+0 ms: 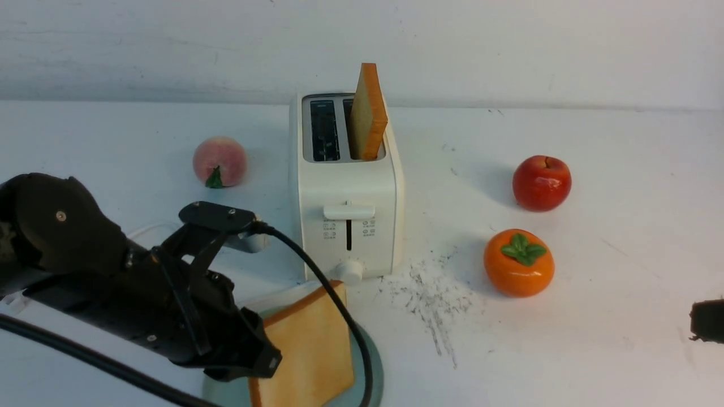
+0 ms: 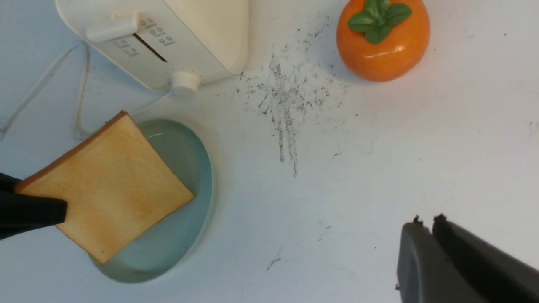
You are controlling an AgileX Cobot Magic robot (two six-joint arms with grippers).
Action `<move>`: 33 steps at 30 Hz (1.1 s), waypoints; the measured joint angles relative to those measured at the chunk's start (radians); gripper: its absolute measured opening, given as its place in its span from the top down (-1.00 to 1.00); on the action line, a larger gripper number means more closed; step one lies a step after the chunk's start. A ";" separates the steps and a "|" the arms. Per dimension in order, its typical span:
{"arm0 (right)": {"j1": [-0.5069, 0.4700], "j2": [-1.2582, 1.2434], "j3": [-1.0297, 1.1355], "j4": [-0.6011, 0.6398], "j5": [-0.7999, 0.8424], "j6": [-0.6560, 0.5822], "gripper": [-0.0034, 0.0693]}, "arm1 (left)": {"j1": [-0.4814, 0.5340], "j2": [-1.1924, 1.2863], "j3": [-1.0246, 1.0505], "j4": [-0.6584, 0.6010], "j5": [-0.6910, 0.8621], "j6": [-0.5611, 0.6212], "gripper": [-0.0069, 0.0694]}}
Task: Take toasted bread from bread machine on white table place on plate.
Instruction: 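Place the slice of bread on the plate with the left gripper, then grasp the toast slice in the toaster and pull it up out of the slot with the right gripper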
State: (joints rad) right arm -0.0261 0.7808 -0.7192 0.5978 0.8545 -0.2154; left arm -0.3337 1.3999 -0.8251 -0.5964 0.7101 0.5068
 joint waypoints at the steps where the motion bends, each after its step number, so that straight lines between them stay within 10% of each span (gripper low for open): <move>1: 0.001 0.000 -0.011 0.001 0.000 0.000 0.79 | 0.000 0.007 0.000 0.009 -0.007 -0.007 0.07; 7: 0.001 0.056 -0.126 0.004 0.030 -0.050 0.78 | 0.000 0.008 -0.001 0.038 -0.024 -0.032 -0.39; 13: 0.001 0.169 -0.257 0.026 0.109 -0.073 0.78 | 0.000 -0.041 -0.017 0.138 -0.015 -0.132 -0.40; 23: 0.203 0.416 -0.482 0.145 0.108 -0.172 0.77 | 0.000 -0.260 -0.044 0.485 0.080 -0.460 0.13; 29: 0.424 0.641 -0.666 -0.084 -0.002 -0.037 0.77 | 0.000 -0.426 -0.044 0.546 0.156 -0.598 0.85; 33: 0.491 0.794 -0.819 -0.282 -0.068 0.122 0.69 | 0.000 -0.571 -0.041 0.569 0.199 -0.651 0.86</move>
State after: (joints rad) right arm 0.4647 1.5748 -1.5384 0.3155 0.7868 -0.0938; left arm -0.3337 0.8294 -0.8664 -0.0269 0.9087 -0.1438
